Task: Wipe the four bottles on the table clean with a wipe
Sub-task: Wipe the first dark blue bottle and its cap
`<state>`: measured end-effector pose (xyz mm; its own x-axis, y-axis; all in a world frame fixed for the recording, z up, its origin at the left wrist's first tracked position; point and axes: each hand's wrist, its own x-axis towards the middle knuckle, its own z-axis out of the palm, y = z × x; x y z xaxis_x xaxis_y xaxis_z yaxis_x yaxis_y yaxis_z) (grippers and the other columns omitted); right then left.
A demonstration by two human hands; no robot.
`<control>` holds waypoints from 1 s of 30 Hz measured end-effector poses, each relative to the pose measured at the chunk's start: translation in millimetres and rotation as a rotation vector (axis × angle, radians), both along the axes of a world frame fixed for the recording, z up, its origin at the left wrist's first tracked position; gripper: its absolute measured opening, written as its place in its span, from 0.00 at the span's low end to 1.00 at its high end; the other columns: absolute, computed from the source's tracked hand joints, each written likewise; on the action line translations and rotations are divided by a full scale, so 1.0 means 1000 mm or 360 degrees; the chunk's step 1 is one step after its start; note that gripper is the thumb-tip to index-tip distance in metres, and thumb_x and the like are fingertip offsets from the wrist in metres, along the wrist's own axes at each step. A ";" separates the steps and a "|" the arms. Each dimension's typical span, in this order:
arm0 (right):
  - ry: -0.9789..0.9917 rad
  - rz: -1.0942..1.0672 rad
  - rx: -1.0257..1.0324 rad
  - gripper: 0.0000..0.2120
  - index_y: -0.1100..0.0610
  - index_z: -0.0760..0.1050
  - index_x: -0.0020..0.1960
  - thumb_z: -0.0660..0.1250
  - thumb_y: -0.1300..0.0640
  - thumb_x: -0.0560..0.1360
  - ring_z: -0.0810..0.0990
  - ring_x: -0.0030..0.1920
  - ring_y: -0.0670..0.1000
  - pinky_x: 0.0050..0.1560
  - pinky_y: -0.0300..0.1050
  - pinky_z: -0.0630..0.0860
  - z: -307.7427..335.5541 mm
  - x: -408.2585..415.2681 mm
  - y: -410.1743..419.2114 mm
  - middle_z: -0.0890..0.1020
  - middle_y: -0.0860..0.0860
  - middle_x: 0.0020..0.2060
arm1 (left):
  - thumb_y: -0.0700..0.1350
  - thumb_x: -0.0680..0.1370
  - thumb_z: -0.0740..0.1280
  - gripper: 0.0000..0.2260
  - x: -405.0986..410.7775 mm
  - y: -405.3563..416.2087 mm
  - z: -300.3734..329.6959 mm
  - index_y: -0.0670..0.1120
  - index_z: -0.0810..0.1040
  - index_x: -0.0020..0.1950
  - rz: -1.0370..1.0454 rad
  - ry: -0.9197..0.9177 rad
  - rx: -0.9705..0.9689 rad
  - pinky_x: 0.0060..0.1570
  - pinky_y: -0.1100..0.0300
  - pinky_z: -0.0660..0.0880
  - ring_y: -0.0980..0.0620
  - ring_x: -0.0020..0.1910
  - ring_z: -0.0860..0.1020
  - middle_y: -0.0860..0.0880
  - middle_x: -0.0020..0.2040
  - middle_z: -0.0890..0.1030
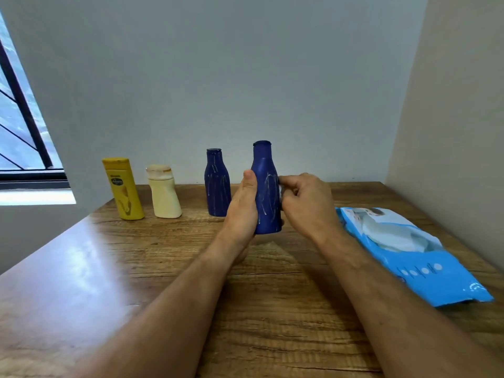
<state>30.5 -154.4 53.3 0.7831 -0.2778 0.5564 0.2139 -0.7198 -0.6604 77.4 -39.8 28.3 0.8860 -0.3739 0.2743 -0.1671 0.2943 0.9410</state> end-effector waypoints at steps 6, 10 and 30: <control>-0.0026 0.0029 0.0079 0.16 0.52 0.82 0.60 0.61 0.63 0.79 0.82 0.41 0.43 0.41 0.36 0.79 -0.004 0.007 0.002 0.85 0.47 0.46 | 0.63 0.82 0.54 0.24 0.002 -0.006 0.001 0.47 0.80 0.58 -0.0041 0.0219 -0.0158 0.50 0.49 0.81 0.47 0.50 0.85 0.44 0.50 0.86; -0.0114 0.0022 0.0178 0.16 0.52 0.83 0.59 0.61 0.63 0.78 0.82 0.42 0.44 0.44 0.37 0.81 -0.003 0.006 0.002 0.86 0.46 0.47 | 0.63 0.81 0.56 0.23 -0.001 -0.007 0.005 0.47 0.80 0.57 -0.0095 0.0270 -0.0254 0.52 0.46 0.80 0.49 0.44 0.84 0.46 0.45 0.86; -0.0223 0.0428 0.1539 0.08 0.56 0.80 0.49 0.73 0.66 0.73 0.85 0.49 0.52 0.44 0.44 0.83 0.005 0.007 -0.001 0.81 0.55 0.51 | 0.65 0.80 0.59 0.22 -0.003 0.012 0.019 0.48 0.81 0.54 0.0113 0.0282 -0.0396 0.40 0.54 0.76 0.51 0.35 0.80 0.47 0.42 0.84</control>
